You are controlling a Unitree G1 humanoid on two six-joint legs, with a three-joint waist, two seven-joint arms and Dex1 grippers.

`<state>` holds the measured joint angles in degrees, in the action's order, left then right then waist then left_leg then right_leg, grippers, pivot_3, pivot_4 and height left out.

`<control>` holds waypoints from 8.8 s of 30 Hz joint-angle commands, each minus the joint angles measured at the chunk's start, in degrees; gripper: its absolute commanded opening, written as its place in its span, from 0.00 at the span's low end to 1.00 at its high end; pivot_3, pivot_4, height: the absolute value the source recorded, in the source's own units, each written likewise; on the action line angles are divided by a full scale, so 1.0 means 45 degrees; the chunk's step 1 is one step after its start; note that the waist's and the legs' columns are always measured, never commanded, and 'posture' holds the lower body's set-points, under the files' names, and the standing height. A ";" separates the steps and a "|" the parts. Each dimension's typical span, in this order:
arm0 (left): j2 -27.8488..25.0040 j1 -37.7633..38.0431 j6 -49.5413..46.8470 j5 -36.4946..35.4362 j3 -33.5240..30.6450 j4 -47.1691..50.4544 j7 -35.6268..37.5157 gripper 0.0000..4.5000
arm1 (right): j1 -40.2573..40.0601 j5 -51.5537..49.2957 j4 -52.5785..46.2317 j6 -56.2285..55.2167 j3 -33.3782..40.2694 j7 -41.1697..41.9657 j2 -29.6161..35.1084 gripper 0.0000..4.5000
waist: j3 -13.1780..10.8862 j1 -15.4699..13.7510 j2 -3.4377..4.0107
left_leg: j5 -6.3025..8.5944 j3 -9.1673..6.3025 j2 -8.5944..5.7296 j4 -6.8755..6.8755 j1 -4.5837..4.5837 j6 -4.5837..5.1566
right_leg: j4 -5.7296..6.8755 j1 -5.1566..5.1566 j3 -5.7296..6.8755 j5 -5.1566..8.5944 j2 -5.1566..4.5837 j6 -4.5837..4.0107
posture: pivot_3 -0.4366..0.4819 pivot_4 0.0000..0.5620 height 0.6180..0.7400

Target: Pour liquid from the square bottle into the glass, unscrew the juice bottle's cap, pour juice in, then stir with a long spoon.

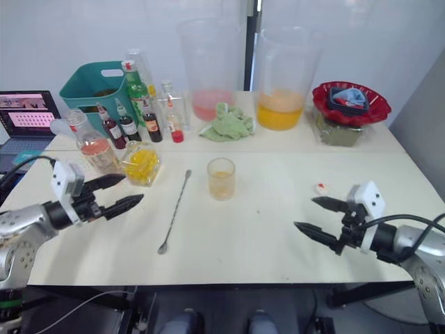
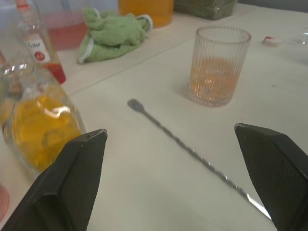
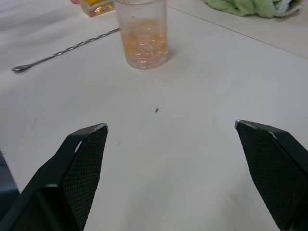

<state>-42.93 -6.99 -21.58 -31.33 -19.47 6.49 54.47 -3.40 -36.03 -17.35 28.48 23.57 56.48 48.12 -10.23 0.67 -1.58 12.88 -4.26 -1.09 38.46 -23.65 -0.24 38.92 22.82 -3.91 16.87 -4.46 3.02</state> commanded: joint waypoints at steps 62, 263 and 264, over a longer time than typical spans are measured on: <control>0.6634 0.0570 -0.4477 0.5086 0.5557 0.3474 -1.0219 0.15 | 0.2619 -0.1500 -0.0684 0.1754 -0.1644 0.3429 0.2648 1.00 | 0.0043 -0.0441 0.0058 | -0.0015 0.0034 -0.0012 -0.0121 0.0129 -0.0013 | -0.0199 -0.0173 -0.0005 -0.0001 -0.0006 0.0014 | 0.48 0.27 1.00; 0.0555 -0.1121 -0.3544 -0.2128 0.1808 0.4355 -0.2946 0.99 | 1.3853 0.3365 0.4000 0.0889 -0.6941 -0.1261 -0.4801 0.00 | 0.0024 0.0379 0.0070 | -0.0023 0.0006 -0.0003 -0.0148 -0.0028 -0.0029 | -0.0016 0.0120 0.0000 -0.0021 -0.0004 -0.0027 | 0.48 0.27 1.00; 0.0554 -0.1119 -0.3545 -0.2131 0.1806 0.4359 -0.2942 0.99 | 1.3900 0.3406 0.4098 0.0781 -0.6906 -0.1294 -0.4857 0.00 | 0.0023 0.0385 0.0070 | -0.0023 0.0007 -0.0003 -0.0148 -0.0028 -0.0029 | -0.0016 0.0120 -0.0001 -0.0021 -0.0004 -0.0027 | 0.48 0.27 1.00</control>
<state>-40.36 -11.27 -37.80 -40.64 -10.87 25.05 41.12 57.01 -21.38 1.88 33.79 -9.64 51.44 26.20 -10.13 2.40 -1.26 12.77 -4.23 -1.11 37.79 -23.78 -0.37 38.86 23.37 -3.91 16.78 -4.48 2.90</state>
